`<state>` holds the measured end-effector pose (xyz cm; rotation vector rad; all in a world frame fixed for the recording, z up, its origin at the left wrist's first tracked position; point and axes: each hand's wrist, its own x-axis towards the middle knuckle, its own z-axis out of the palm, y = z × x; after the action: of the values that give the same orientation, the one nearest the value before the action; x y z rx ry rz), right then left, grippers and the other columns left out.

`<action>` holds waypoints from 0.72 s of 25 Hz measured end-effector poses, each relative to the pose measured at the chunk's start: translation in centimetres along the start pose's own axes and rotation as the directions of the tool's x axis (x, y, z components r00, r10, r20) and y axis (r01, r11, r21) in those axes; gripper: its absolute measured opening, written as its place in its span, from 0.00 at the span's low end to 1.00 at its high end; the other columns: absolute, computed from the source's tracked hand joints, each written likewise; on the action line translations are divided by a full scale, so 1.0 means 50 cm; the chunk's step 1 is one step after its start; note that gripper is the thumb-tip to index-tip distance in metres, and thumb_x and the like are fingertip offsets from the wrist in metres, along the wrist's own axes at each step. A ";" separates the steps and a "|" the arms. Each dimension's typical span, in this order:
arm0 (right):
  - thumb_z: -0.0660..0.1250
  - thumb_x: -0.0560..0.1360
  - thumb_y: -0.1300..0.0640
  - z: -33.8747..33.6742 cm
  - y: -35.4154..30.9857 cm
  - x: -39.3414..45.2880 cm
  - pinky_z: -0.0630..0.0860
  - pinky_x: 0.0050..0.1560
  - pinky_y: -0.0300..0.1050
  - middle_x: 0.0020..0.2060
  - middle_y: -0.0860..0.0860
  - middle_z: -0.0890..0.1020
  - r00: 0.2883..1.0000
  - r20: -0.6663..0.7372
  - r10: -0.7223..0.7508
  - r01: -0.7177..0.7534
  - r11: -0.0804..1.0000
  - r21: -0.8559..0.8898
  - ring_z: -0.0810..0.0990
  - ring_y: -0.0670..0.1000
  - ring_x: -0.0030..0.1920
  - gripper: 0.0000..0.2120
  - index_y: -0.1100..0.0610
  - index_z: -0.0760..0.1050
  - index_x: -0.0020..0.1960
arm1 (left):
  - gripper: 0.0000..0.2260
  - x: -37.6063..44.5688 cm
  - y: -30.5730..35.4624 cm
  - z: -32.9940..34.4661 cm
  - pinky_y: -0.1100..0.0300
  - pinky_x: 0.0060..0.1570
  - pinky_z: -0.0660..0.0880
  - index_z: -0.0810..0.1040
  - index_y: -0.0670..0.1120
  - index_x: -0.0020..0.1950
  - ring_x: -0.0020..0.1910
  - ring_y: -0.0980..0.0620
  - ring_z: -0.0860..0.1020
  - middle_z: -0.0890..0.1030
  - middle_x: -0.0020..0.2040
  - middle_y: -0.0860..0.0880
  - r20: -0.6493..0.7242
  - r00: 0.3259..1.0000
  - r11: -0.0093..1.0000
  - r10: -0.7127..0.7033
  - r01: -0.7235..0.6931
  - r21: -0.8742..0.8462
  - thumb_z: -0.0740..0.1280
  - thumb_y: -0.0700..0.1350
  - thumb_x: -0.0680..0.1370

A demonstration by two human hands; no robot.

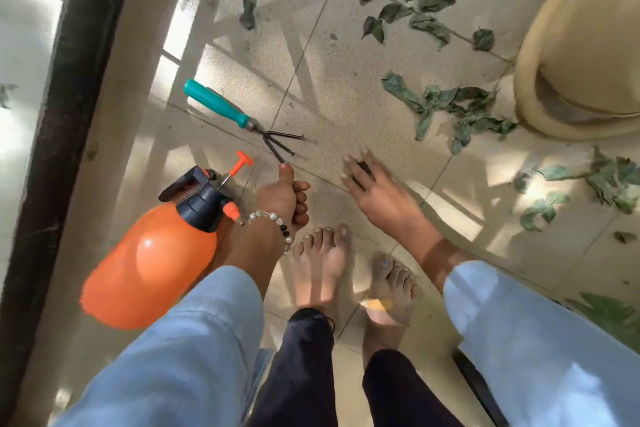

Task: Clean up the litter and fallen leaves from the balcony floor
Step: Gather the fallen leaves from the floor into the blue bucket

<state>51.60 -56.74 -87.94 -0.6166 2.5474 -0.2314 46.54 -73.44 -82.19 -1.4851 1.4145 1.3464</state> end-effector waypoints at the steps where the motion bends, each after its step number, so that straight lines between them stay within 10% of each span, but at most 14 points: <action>1: 0.58 0.72 0.66 0.003 0.012 -0.017 0.79 0.50 0.57 0.63 0.59 0.77 0.999 -0.030 -0.031 0.030 0.999 -0.029 0.74 0.64 0.65 0.17 0.64 0.80 0.57 | 0.24 -0.001 -0.003 0.000 0.71 0.20 0.56 0.71 0.42 0.34 0.15 0.57 0.60 0.65 0.18 0.53 0.007 1.000 1.000 -0.009 0.009 -0.001 0.57 0.57 0.82; 5: 0.60 0.76 0.66 -0.053 0.094 -0.034 0.74 0.50 0.43 0.50 0.58 0.82 0.935 0.055 0.351 -0.350 0.883 0.312 0.80 0.56 0.51 0.11 0.64 0.81 0.51 | 0.22 -0.032 -0.010 0.021 0.70 0.18 0.60 0.72 0.41 0.35 0.15 0.57 0.65 0.70 0.18 0.51 0.048 0.999 1.000 -0.013 0.013 0.012 0.56 0.54 0.83; 8: 0.72 0.70 0.67 -0.140 0.095 -0.032 0.75 0.48 0.31 0.45 0.57 0.85 0.767 0.063 0.639 -0.350 0.335 0.875 0.82 0.41 0.40 0.08 0.62 0.83 0.49 | 0.20 -0.078 -0.005 0.056 0.67 0.21 0.72 0.75 0.36 0.42 0.22 0.53 0.78 0.80 0.28 0.44 0.088 0.996 0.998 -0.020 0.025 -0.056 0.54 0.49 0.84; 10: 0.75 0.67 0.66 -0.204 0.046 -0.043 0.77 0.47 0.33 0.43 0.56 0.85 0.780 0.079 0.620 -0.213 0.145 0.966 0.82 0.42 0.39 0.10 0.62 0.84 0.48 | 0.21 -0.126 0.010 0.096 0.61 0.27 0.78 0.75 0.33 0.52 0.32 0.47 0.81 0.81 0.39 0.38 0.165 0.986 0.994 -0.004 0.022 -0.108 0.52 0.50 0.84; 15: 0.64 0.70 0.63 -0.315 -0.013 -0.068 0.72 0.53 0.48 0.50 0.54 0.83 0.924 -0.154 0.349 -0.157 0.716 0.681 0.78 0.56 0.52 0.11 0.59 0.83 0.48 | 0.21 -0.184 0.079 0.164 0.57 0.32 0.71 0.74 0.40 0.42 0.26 0.51 0.74 0.76 0.29 0.45 0.092 0.996 1.000 0.016 -0.015 -0.017 0.61 0.58 0.80; 17: 0.63 0.77 0.59 -0.344 0.034 -0.074 0.63 0.62 0.48 0.61 0.45 0.79 0.972 0.105 0.209 -0.226 0.723 0.653 0.70 0.47 0.62 0.11 0.52 0.81 0.55 | 0.17 -0.180 0.101 0.169 0.61 0.27 0.71 0.76 0.39 0.43 0.24 0.50 0.73 0.76 0.29 0.46 0.040 0.997 0.992 0.068 -0.071 0.104 0.66 0.53 0.79; 18: 0.64 0.78 0.59 -0.358 0.058 -0.073 0.63 0.63 0.41 0.60 0.43 0.78 0.972 0.167 0.163 -0.230 0.542 0.808 0.71 0.41 0.61 0.10 0.53 0.80 0.57 | 0.16 -0.174 0.113 0.171 0.63 0.24 0.70 0.76 0.39 0.41 0.22 0.51 0.72 0.76 0.26 0.47 0.033 0.994 0.988 0.101 -0.105 0.115 0.66 0.52 0.79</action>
<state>44.16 -51.66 -71.79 0.0522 2.0496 -1.2164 40.27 -64.06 -74.92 -1.3294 1.5435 1.3173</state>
